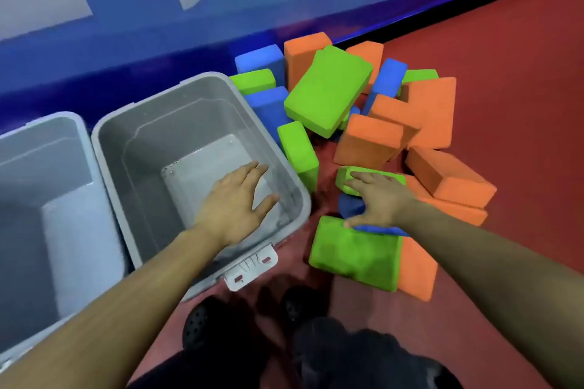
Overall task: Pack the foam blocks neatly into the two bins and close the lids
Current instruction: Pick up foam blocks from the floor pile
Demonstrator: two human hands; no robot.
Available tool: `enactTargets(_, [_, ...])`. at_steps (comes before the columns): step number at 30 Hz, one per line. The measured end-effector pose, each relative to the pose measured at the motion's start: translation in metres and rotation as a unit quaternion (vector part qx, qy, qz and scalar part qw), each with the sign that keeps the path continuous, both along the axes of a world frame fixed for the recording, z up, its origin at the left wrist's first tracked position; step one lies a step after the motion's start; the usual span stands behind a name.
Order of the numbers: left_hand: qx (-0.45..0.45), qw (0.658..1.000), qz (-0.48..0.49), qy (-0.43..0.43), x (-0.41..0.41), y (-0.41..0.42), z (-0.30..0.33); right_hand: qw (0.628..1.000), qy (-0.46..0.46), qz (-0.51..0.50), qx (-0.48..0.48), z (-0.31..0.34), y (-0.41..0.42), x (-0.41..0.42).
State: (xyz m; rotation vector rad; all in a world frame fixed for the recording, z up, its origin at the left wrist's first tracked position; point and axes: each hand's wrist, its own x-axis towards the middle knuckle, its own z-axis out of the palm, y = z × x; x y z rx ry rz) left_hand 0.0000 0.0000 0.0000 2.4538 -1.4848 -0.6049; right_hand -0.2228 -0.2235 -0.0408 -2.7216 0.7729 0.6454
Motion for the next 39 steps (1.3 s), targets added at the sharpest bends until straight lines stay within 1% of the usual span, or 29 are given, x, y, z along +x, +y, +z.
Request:
enactTargets(4, [0.002,1.0,0.009,0.012,-0.006,0.003,-0.01,0.997,0.073,-0.035,-0.011,-0.037,0.006,-0.024])
enactTargets(7, [-0.004,1.0,0.015,0.015,-0.014,0.005,-0.018,0.996,0.069,-0.054,-0.033,-0.065,0.008,-0.036])
enactTargets(10, [-0.009,1.0,0.004,0.021,-0.025,0.004,-0.029,0.996,0.024,-0.066,-0.058,-0.078,0.011,-0.042])
enactTargets(13, [0.002,1.0,-0.015,0.023,-0.04,-0.007,-0.039,0.996,-0.023,-0.058,-0.064,-0.078,0.01,-0.05])
enactTargets(15, [-0.002,0.999,-0.031,0.024,-0.049,-0.02,-0.043,0.995,-0.047,-0.07,-0.05,-0.068,0.006,-0.059])
enactTargets(19, [-0.04,0.995,-0.083,0.039,-0.074,-0.046,-0.058,0.984,-0.111,-0.138,-0.006,-0.047,-0.002,-0.083])
enactTargets(21, [-0.029,0.991,-0.109,0.071,-0.095,-0.061,-0.071,0.97,-0.156,-0.187,0.014,-0.039,-0.002,-0.096])
enactTargets(24, [0.02,0.979,-0.153,0.13,-0.136,-0.079,-0.099,0.946,-0.196,-0.258,0.027,-0.035,-0.001,-0.109])
enactTargets(26, [0.043,0.968,-0.191,0.156,-0.165,-0.087,-0.122,0.939,-0.203,-0.276,0.031,-0.036,-0.001,-0.113])
enactTargets(28, [0.044,0.951,-0.253,0.172,-0.189,-0.092,-0.145,0.937,-0.21,-0.276,0.03,-0.039,-0.002,-0.116])
enactTargets(30, [0.042,0.927,-0.342,0.15,-0.206,-0.099,-0.165,0.938,-0.21,-0.275,0.032,-0.042,-0.005,-0.118])
enactTargets(32, [0.076,0.902,-0.415,0.097,-0.217,-0.105,-0.179,0.94,-0.207,-0.27,0.031,-0.045,-0.011,-0.117])
enactTargets(35, [0.128,0.885,-0.445,0.04,-0.225,-0.108,-0.196,0.941,-0.205,-0.267,0.032,-0.048,-0.018,-0.114])
enactTargets(37, [0.129,0.88,-0.458,-0.004,-0.225,-0.108,-0.201,0.941,-0.205,-0.268,0.035,-0.049,-0.022,-0.109])
enactTargets(39, [0.109,0.885,-0.45,-0.042,-0.226,-0.106,-0.203,0.94,-0.203,-0.27,0.04,-0.052,-0.025,-0.108])
